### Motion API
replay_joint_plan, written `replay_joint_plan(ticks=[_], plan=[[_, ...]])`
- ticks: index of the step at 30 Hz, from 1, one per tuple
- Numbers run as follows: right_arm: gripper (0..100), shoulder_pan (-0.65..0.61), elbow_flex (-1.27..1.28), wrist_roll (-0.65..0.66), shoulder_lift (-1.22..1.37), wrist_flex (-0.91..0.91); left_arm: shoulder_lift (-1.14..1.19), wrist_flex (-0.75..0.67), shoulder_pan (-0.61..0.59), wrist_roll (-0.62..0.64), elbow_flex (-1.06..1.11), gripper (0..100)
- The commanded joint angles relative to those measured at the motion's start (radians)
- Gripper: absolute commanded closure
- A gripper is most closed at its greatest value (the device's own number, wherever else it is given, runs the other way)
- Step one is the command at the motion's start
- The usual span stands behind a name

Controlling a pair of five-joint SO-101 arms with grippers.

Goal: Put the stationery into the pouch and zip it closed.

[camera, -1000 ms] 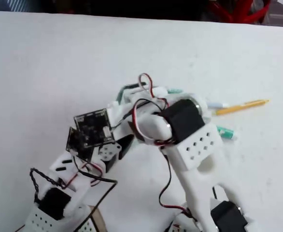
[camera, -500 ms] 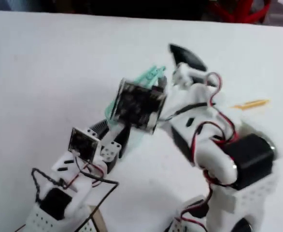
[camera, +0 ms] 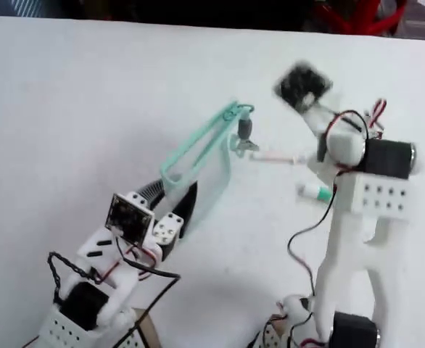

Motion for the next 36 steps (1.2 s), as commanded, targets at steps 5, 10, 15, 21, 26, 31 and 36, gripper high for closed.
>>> replay_joint_plan(ticks=[5, 10, 15, 21, 26, 31, 36], plan=[[69.7, 0.09, 0.354, 0.307, 0.039, -0.259, -0.012, -0.097, -0.067, -0.011, 0.015, 91], [69.7, 0.14, 0.517, 0.313, 0.09, -0.476, -0.012, -0.103, -0.166, -0.003, 0.014, 91], [69.7, 0.165, 0.632, 0.315, 0.17, -0.641, -0.012, -0.101, -0.162, -0.003, 0.021, 91], [69.7, 0.168, 0.661, 0.315, 0.292, -0.806, -0.012, -0.097, -0.136, -0.003, 0.021, 91], [69.7, 0.136, 0.661, 0.316, 0.366, -0.869, -0.012, -0.098, -0.136, -0.003, 0.021, 91], [69.7, 0.084, 0.661, 0.316, 0.377, -0.869, -0.012, -0.1, -0.136, -0.003, 0.021, 91], [74.4, 0.053, 0.66, 0.433, 0.386, -0.869, -0.012, -0.098, -0.136, -0.003, 0.021, 91]])
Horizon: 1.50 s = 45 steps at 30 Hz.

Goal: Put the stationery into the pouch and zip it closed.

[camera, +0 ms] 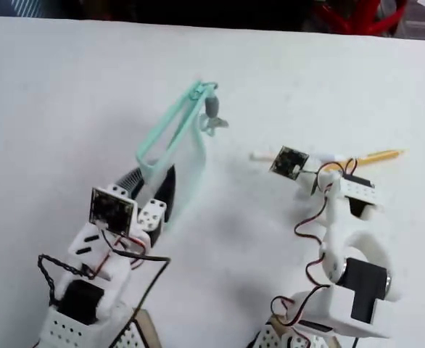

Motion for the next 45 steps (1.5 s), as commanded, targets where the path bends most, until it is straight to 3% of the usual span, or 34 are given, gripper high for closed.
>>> replay_joint_plan(ticks=[1, 6, 11, 16, 22, 26, 32, 35, 38, 43, 45], plan=[[77.6, -0.038, -0.003, 0.12, 0.008, -0.015, -0.012, -0.028, 0.024, -0.002, -0.006, 91], [92.6, -0.036, 0.0, 0.144, 0.008, -0.015, -0.012, -0.026, 0.025, -0.002, -0.006, 91], [98.5, -0.036, 0.0, 0.143, -0.001, -0.015, -0.012, -0.026, 0.025, -0.002, -0.006, 91], [98.1, 0.004, -0.025, 0.118, -0.099, 0.007, -0.012, -0.026, 0.025, -0.002, -0.006, 91], [98.1, 0.033, -0.104, -0.101, -0.464, 0.208, -0.012, -0.023, 0.056, -0.002, -0.009, 90], [98.1, -0.018, -0.152, -0.238, -0.71, 0.344, -0.012, 0.014, 0.079, 0.002, -0.015, 81], [98.1, -0.116, -0.439, -0.677, -0.863, 0.492, -0.012, 0.012, 0.079, 0.002, -0.017, 81], [98.1, -0.222, -0.646, -0.905, -0.849, 0.568, -0.012, 0.012, 0.079, 0.002, -0.017, 81], [98.1, -0.417, -0.842, -1.073, -0.816, 0.63, -0.012, 0.015, 0.079, 0.002, -0.017, 81], [98.1, -0.839, -1.02, -1.201, -0.75, 0.576, -0.012, 0.017, 0.077, 0.002, -0.015, 81], [98.1, -0.941, -1.02, -1.208, -0.707, 0.499, -0.012, 0.017, 0.077, 0.002, -0.015, 81]])
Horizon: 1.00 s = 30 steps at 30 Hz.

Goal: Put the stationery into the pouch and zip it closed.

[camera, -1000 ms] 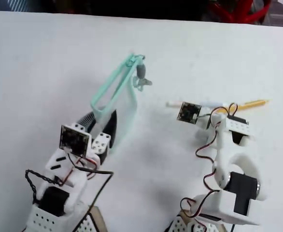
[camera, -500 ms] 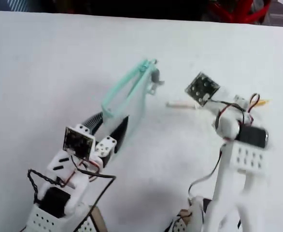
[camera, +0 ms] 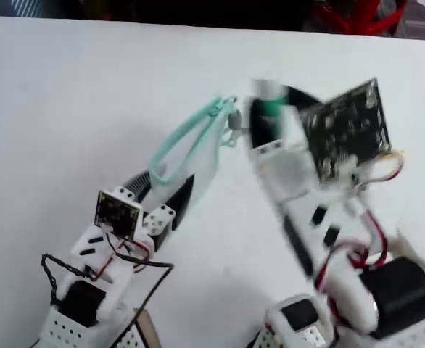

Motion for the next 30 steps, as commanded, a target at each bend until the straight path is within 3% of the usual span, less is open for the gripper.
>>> replay_joint_plan(ticks=[1, 13, 24, 30], plan=[[98.1, -0.2, -0.054, -0.034, 0.084, -0.108, -0.012, 0.005, 0.022, 0.002, -0.014, 81], [98.1, -0.206, 0.118, -0.035, 0.286, -0.185, -0.012, -0.002, 0.016, 0.0, -0.014, 81], [98.1, -0.199, 0.578, -0.035, 0.044, -0.467, -0.012, -0.002, 0.016, 0.0, -0.014, 81], [94.4, -0.196, 0.674, -0.035, -0.111, -0.476, -0.012, -0.003, 0.015, 0.0, -0.012, 81]])
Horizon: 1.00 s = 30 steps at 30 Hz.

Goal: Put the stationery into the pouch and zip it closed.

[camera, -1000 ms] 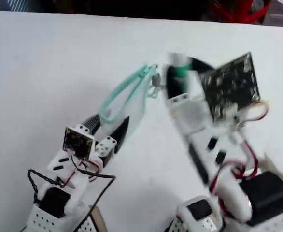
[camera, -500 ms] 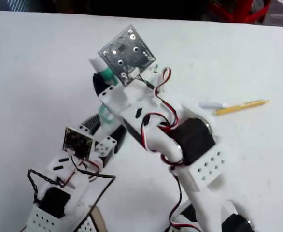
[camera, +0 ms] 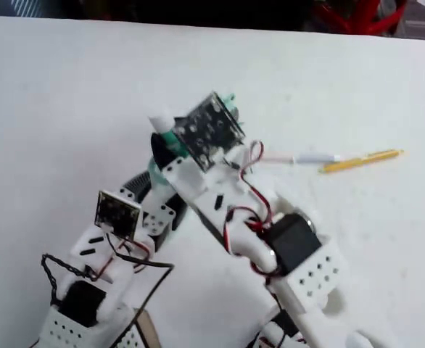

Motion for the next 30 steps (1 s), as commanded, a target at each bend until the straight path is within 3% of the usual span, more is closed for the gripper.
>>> replay_joint_plan(ticks=[1, 6, 14, 18, 22, 26, 30], plan=[[90.6, 0.01, 0.005, -0.006, -0.082, 0.007, -0.012, -0.003, 0.01, 0.002, -0.012, 81], [71.7, 0.012, -0.003, -0.006, -0.111, 0.064, -0.012, -0.003, 0.01, 0.002, -0.012, 81], [75.5, 0.101, -0.137, -0.006, -0.102, 0.111, -0.012, -0.003, 0.01, 0.002, -0.011, 81], [75.8, 0.303, -0.184, -0.002, -0.099, 0.145, -0.012, -0.003, 0.01, 0.002, -0.011, 81], [75.8, 0.593, -0.163, 0.005, -0.056, 0.16, -0.012, -0.003, 0.01, 0.002, -0.009, 81], [75.8, 0.866, -0.161, 0.005, 0.139, 0.099, -0.012, -0.003, 0.01, 0.002, -0.009, 81], [75.8, 1.004, -0.18, 0.008, 0.394, 0.001, -0.012, -0.003, 0.01, -0.002, -0.009, 81]])
